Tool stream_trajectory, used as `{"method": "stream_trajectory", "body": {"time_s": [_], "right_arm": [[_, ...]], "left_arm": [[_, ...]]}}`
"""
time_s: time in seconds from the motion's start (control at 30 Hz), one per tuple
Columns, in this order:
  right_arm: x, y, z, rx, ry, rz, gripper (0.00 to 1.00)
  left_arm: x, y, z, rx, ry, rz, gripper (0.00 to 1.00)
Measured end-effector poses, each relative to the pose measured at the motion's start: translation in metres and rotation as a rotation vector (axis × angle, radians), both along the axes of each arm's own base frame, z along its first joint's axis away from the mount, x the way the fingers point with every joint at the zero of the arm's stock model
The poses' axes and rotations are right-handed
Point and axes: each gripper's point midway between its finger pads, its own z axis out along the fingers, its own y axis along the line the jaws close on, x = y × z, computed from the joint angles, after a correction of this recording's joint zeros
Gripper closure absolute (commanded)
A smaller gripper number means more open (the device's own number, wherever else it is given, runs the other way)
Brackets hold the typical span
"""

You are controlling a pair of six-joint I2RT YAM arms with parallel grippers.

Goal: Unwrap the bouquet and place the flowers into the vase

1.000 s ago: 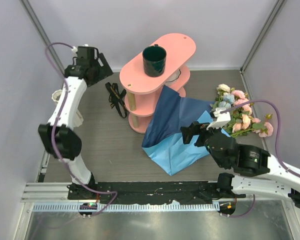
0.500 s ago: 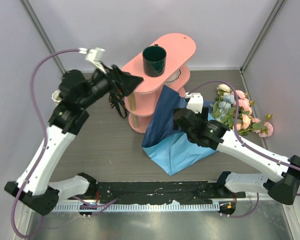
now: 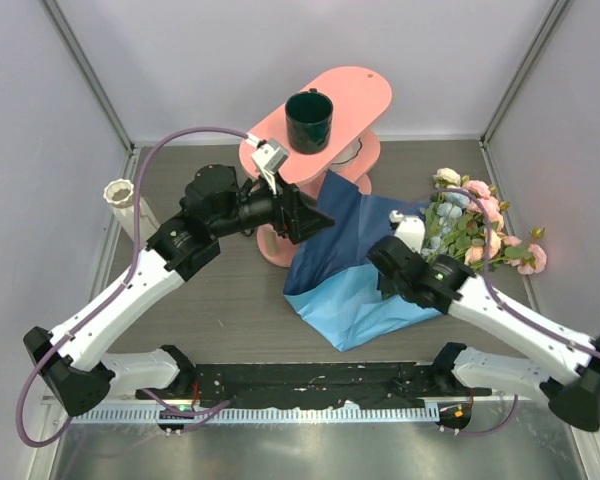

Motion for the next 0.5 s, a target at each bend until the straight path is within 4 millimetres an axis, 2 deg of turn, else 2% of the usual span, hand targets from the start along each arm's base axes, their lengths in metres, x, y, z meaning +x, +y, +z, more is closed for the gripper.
{"method": "stream_trajectory", "body": {"time_s": [0.07, 0.23, 0.3, 0.4, 0.5], "right_arm": [[-0.022, -0.012, -0.003, 0.048, 0.025, -0.005, 0.61], [-0.056, -0.035, 0.029, 0.271, -0.052, -0.046, 0.58], [-0.064, -0.038, 0.033, 0.335, -0.066, -0.054, 0.53], [-0.072, -0.038, 0.018, 0.347, -0.023, -0.061, 0.46], [-0.069, -0.037, 0.007, 0.301, 0.008, -0.079, 0.4]], "left_arm": [[-0.005, -0.009, -0.008, 0.015, 0.017, -0.03, 0.27], [-0.017, -0.021, -0.025, 0.055, 0.049, -0.073, 0.27], [-0.022, -0.024, -0.025, 0.059, 0.038, -0.09, 0.26], [-0.032, -0.024, -0.022, 0.057, 0.015, -0.11, 0.25], [-0.043, -0.022, -0.019, 0.052, -0.021, -0.131, 0.24]]}}
